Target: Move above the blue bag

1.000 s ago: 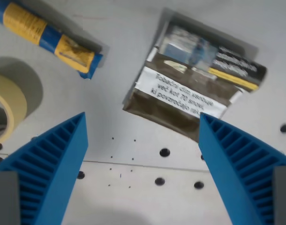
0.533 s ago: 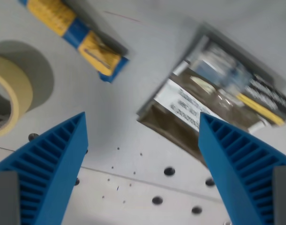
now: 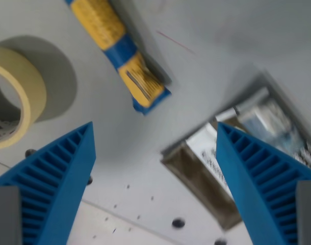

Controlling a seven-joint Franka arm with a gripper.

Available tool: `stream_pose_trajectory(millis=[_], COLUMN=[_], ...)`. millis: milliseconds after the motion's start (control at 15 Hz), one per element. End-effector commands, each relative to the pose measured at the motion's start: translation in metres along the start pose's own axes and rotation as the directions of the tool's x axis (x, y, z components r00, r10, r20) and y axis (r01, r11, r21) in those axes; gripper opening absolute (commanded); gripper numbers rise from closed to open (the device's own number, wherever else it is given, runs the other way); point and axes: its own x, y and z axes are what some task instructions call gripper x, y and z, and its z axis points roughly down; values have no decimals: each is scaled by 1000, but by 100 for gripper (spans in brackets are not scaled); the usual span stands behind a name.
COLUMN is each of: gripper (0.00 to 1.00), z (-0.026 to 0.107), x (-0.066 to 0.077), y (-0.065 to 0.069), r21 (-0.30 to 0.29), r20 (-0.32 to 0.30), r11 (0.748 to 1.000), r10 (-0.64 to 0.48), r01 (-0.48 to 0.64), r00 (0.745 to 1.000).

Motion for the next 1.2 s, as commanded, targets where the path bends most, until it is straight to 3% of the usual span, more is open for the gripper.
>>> stream_pose_trajectory(millis=[67,467,867,1200], gripper=[100,100,100,100], z=[12,41,69,79], x=[2,16,27,30], y=[-8,-24,-31,-34], r21=[-30,-50,-66,-63], r20=[-96,-89,-77,-70], r11=[942,921,925,942], r10=[-334,-390,-379,-334], r01=[333,387,374,330], r00=[938,916,922,940])
